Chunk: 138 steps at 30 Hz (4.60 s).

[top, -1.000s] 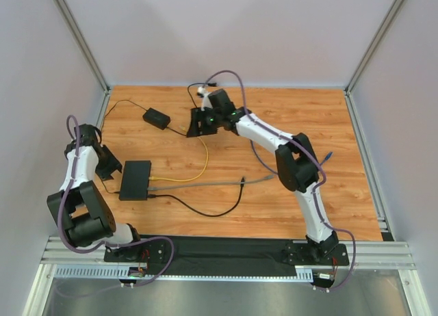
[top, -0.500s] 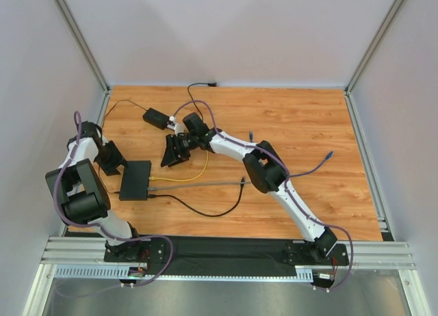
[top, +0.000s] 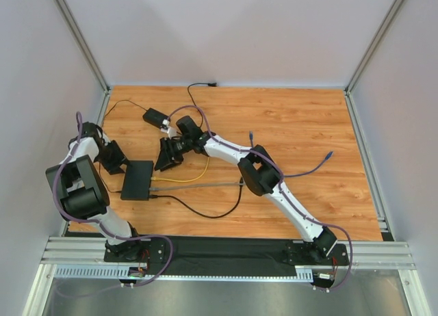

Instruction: Pull the plug from the switch port

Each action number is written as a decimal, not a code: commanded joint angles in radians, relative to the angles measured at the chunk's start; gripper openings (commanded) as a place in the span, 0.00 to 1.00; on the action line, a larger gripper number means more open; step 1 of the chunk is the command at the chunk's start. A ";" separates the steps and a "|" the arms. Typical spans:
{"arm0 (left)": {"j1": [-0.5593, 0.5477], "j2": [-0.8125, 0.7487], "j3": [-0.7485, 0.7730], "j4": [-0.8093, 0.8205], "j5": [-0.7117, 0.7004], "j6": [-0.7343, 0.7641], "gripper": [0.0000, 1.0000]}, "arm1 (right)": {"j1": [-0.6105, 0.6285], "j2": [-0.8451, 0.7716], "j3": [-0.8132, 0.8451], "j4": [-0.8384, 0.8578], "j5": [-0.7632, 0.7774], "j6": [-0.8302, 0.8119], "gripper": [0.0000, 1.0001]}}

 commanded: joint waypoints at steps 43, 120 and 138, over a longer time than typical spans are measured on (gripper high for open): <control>-0.268 -0.086 -0.062 -0.045 -0.157 -0.055 0.08 | 0.051 0.097 0.098 -0.096 -0.033 0.020 0.33; -0.343 -0.191 -0.025 -0.014 -0.210 -0.069 0.20 | -0.223 -1.024 -0.718 -0.251 0.981 -0.423 0.00; -0.334 -0.181 -0.022 -0.022 -0.238 -0.073 0.21 | -0.355 -0.620 -0.654 -0.224 1.164 -0.106 0.07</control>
